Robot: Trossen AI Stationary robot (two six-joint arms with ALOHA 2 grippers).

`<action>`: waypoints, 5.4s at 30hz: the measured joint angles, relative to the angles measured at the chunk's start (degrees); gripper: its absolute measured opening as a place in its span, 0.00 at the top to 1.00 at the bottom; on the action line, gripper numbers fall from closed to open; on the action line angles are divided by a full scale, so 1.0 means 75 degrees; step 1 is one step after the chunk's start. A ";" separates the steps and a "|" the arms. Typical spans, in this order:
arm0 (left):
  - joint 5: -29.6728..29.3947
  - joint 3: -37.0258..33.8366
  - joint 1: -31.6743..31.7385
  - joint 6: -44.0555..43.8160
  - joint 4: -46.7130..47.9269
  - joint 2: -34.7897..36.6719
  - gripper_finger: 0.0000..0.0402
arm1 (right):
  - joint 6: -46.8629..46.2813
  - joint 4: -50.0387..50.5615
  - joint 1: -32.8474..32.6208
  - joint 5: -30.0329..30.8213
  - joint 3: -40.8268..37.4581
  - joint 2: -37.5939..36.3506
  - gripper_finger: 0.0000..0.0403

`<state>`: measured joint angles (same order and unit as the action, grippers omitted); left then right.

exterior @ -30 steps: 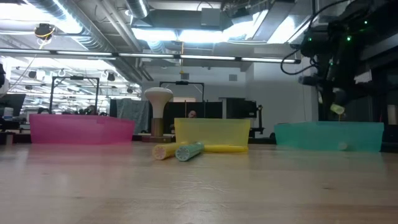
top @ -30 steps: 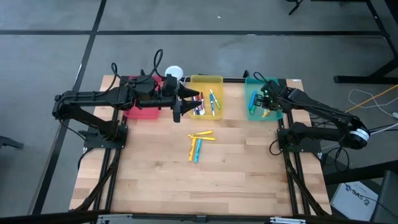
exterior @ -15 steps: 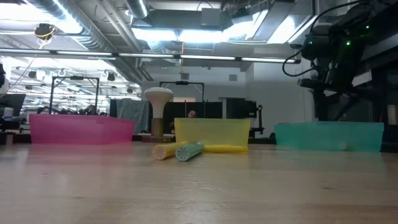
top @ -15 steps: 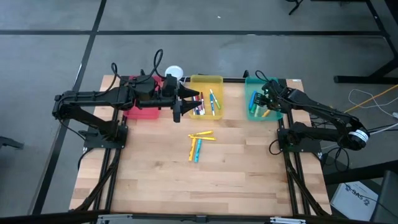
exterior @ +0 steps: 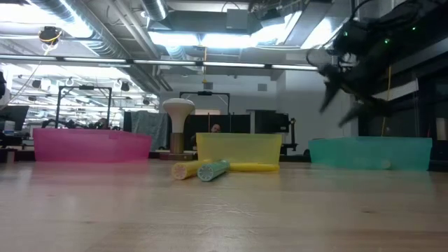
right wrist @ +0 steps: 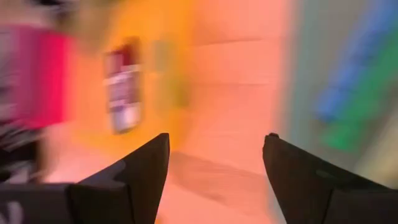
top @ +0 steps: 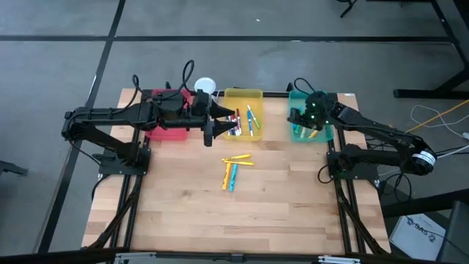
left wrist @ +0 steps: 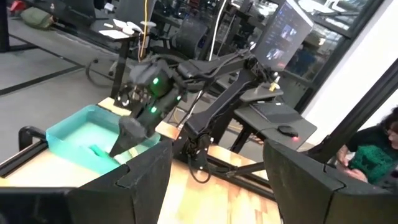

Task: Pick & Place Markers
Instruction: Put the yellow highlighter into the blue bin

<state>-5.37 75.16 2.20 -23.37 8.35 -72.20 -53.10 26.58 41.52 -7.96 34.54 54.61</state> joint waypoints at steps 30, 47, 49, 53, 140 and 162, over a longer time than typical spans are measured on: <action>-0.0094 0.0000 -0.0788 -0.4612 0.2602 -0.2313 0.39 | -0.0464 -0.4997 -0.1956 -0.1493 0.0006 -0.1730 0.43; 0.0940 0.0000 -0.0808 -0.6965 0.3723 -0.4384 0.39 | -0.0263 -0.3382 -0.1953 -0.1487 0.0006 -0.1783 0.43; 0.0955 0.0000 -0.0861 -0.7031 0.3745 -0.4565 0.39 | -0.0247 -0.3284 -0.1953 -0.1487 0.0006 -0.1783 0.43; 0.1052 0.0000 -0.0944 -0.7285 0.3813 -0.4768 0.39 | -0.0231 -0.3268 -0.1953 -0.1489 0.0006 -0.1783 0.43; -0.0744 0.0220 -0.0708 -0.3874 0.2717 -0.2840 0.87 | 0.0386 -0.4906 -0.1997 -0.1748 0.0007 -0.1781 0.43; 0.0601 0.0227 0.0272 -0.1255 -0.2526 -0.2221 0.87 | 0.1826 -0.6311 -0.3410 -0.0758 0.0015 -0.1435 0.43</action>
<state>-0.86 76.86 4.25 -32.79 -10.60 -88.86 -39.40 -20.76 15.94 -13.65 34.65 43.85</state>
